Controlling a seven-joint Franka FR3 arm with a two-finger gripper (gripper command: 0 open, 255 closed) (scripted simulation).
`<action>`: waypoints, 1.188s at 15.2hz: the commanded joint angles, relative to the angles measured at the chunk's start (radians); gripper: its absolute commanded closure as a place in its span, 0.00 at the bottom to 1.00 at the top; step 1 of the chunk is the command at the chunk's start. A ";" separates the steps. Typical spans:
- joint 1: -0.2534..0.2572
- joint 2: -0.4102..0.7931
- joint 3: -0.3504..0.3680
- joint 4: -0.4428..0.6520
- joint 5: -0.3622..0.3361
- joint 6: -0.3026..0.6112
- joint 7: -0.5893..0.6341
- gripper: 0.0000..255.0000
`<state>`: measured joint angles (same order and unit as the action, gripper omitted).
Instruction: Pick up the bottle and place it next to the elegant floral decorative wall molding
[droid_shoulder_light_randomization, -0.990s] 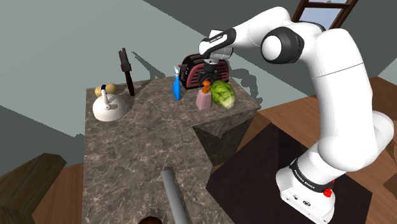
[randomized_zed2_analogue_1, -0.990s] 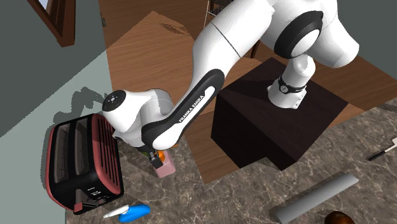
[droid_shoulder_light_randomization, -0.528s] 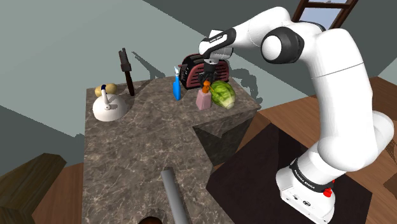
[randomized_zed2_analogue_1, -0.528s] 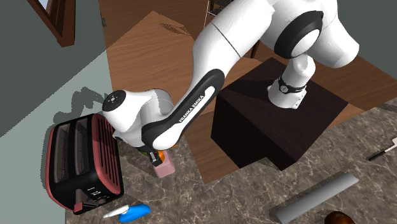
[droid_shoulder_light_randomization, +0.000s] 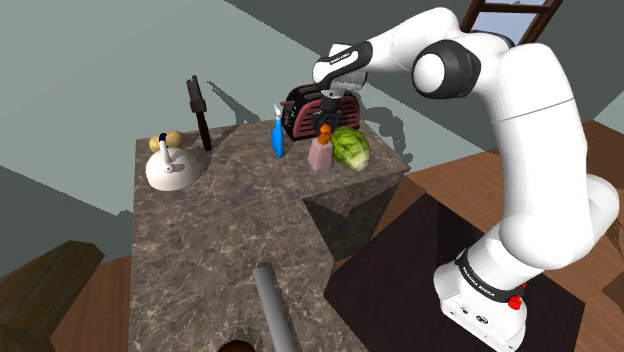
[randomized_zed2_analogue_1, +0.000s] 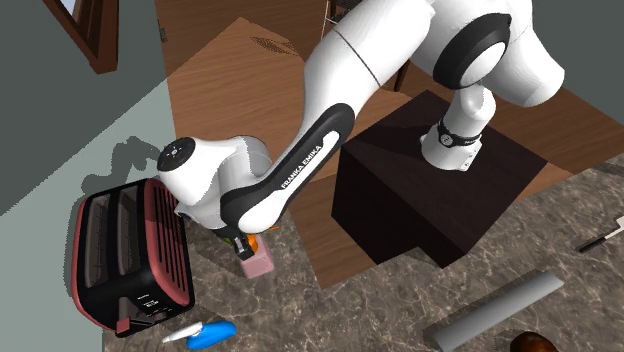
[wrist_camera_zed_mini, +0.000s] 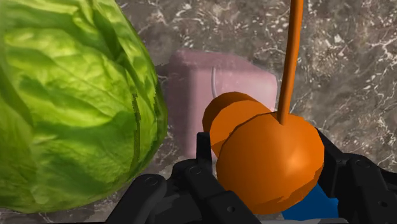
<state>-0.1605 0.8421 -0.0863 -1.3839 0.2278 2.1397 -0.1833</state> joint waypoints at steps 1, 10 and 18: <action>0.001 -0.019 -0.002 -0.004 -0.002 -0.014 0.003 1.00; 0.004 -0.088 -0.009 0.003 -0.012 -0.090 0.016 1.00; 0.005 -0.139 -0.014 0.028 -0.020 -0.165 0.028 1.00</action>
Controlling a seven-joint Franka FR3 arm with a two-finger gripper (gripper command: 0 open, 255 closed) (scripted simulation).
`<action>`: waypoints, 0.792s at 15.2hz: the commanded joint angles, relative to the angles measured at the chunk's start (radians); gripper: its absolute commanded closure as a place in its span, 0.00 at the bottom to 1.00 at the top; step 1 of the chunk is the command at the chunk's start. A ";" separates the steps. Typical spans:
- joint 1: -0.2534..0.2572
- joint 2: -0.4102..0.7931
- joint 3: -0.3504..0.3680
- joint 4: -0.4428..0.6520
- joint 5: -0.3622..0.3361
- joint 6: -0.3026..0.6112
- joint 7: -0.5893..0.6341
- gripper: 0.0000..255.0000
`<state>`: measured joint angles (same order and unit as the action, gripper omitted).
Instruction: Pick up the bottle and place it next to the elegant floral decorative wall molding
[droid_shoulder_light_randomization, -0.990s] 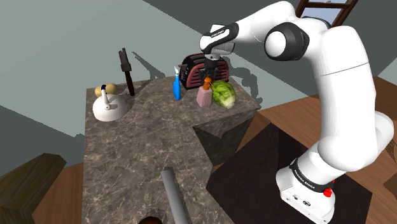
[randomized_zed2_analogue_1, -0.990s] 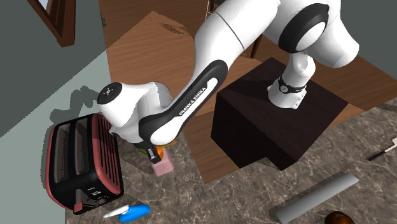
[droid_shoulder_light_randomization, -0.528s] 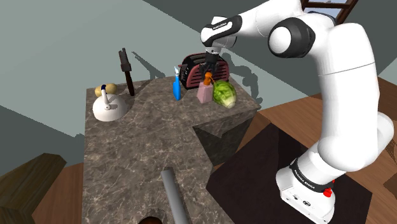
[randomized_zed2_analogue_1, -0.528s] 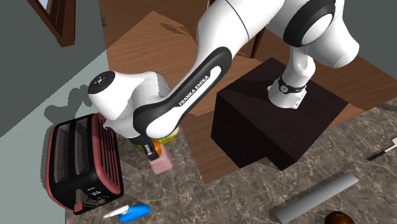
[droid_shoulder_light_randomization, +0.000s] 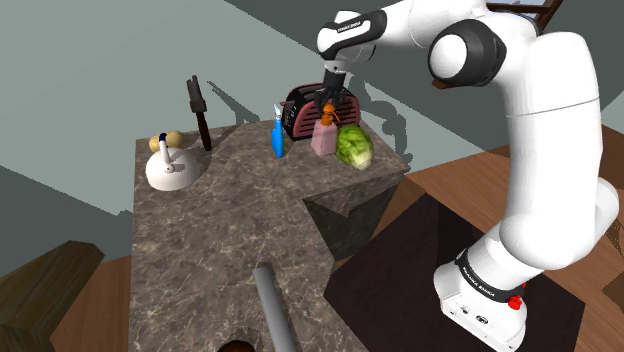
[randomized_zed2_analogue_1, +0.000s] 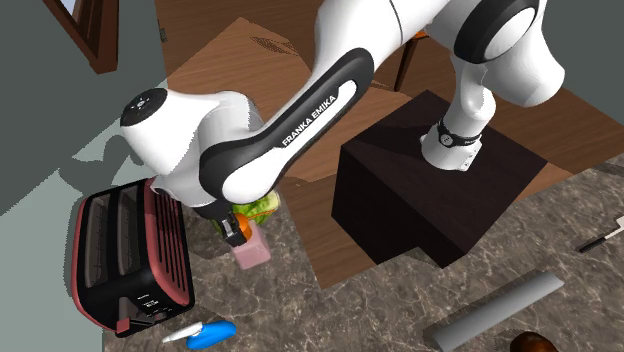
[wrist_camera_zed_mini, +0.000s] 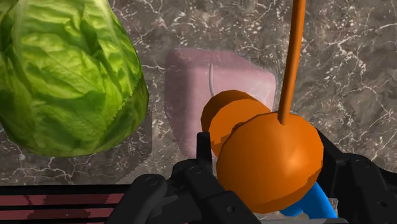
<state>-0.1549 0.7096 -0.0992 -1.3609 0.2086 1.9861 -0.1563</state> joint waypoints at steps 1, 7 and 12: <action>-0.001 -0.012 -0.001 0.009 -0.002 -0.021 0.002 1.00; -0.001 -0.042 -0.004 0.042 -0.008 -0.083 0.012 1.00; -0.002 -0.061 -0.006 0.078 -0.012 -0.137 0.020 1.00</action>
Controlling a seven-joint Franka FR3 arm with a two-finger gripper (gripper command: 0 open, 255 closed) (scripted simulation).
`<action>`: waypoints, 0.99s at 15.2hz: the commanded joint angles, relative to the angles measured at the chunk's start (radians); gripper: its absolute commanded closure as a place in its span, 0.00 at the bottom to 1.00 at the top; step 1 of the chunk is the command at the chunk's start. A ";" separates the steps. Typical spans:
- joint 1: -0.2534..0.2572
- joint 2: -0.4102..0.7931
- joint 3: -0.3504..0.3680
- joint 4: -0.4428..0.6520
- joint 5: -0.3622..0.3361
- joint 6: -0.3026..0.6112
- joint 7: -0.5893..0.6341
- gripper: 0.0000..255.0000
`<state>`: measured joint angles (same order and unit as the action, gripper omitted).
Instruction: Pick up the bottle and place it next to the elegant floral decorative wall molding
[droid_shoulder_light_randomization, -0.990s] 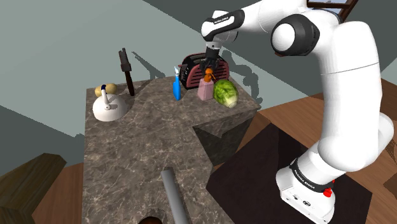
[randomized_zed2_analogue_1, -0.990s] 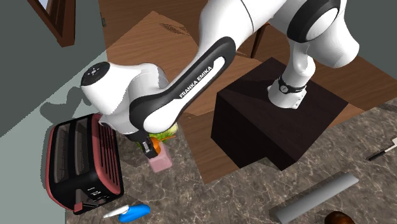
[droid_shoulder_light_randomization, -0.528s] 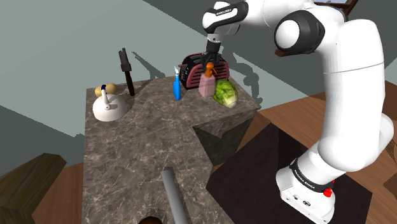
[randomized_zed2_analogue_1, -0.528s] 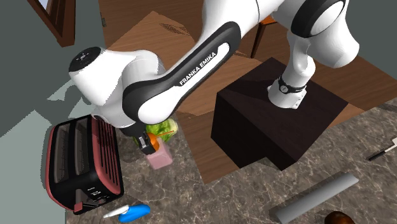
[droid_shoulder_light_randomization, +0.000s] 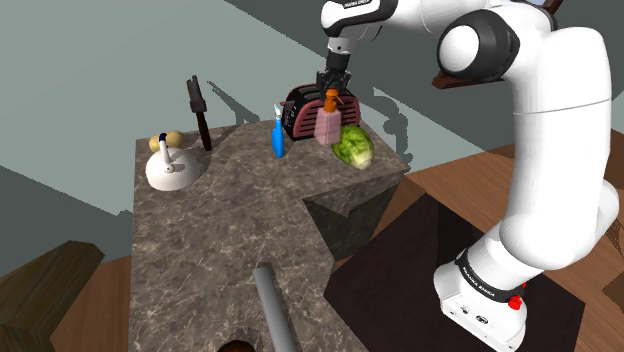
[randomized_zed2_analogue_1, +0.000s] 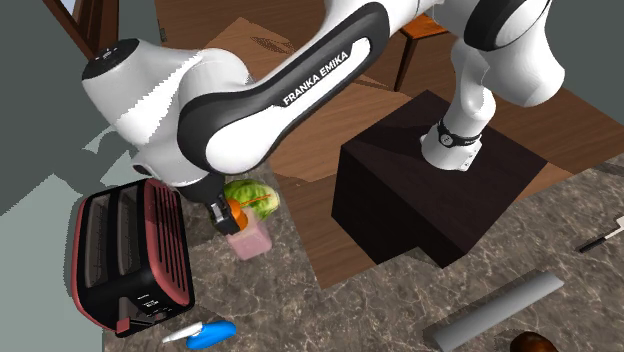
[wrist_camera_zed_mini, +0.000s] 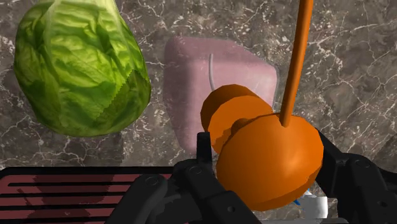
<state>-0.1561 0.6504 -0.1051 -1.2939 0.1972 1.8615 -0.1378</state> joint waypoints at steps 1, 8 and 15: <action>-0.001 -0.005 -0.001 0.019 -0.001 -0.024 0.003 1.00; -0.004 -0.020 -0.002 0.088 -0.006 -0.107 0.015 1.00; -0.009 -0.022 -0.003 0.179 -0.009 -0.199 0.027 1.00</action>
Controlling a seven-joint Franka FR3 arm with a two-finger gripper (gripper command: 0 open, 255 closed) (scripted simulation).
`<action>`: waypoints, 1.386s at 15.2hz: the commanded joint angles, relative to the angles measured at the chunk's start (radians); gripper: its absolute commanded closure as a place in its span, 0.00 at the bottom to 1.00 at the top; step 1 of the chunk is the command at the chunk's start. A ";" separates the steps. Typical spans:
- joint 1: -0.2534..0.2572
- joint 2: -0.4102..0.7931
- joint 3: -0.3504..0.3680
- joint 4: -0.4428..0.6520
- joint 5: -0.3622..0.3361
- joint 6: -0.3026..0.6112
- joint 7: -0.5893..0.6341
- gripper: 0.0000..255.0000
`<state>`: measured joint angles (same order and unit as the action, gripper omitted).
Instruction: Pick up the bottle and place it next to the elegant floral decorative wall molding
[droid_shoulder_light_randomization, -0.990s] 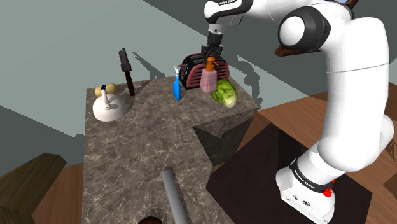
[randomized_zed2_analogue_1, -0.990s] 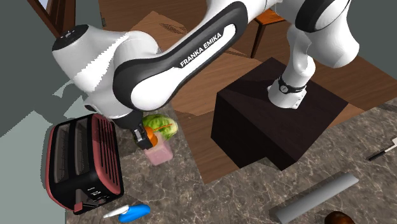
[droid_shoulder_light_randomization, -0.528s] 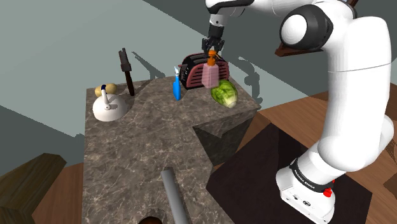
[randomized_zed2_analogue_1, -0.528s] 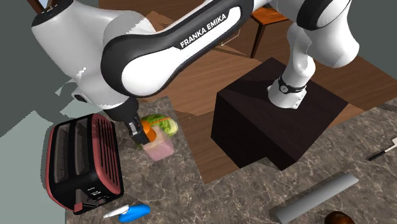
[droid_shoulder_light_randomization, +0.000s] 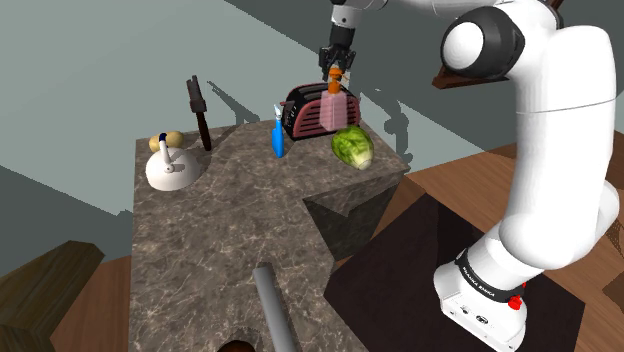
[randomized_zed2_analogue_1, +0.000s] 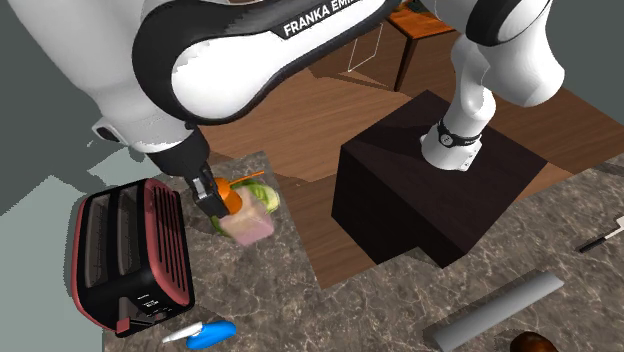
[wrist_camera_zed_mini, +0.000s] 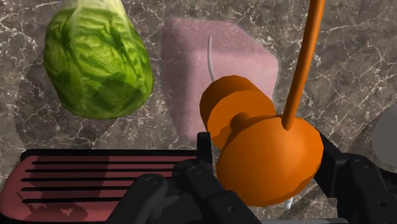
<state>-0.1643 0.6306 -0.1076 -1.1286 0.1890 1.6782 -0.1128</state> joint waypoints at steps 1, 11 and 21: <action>-0.001 -0.001 0.000 0.030 -0.001 -0.030 0.004 1.00; 0.040 -0.138 0.002 -0.105 -0.012 -0.027 0.042 1.00; 0.165 -0.483 0.049 -0.607 -0.038 0.151 0.181 1.00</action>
<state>-0.0086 0.1844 -0.0636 -1.6809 0.1528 1.8097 0.0560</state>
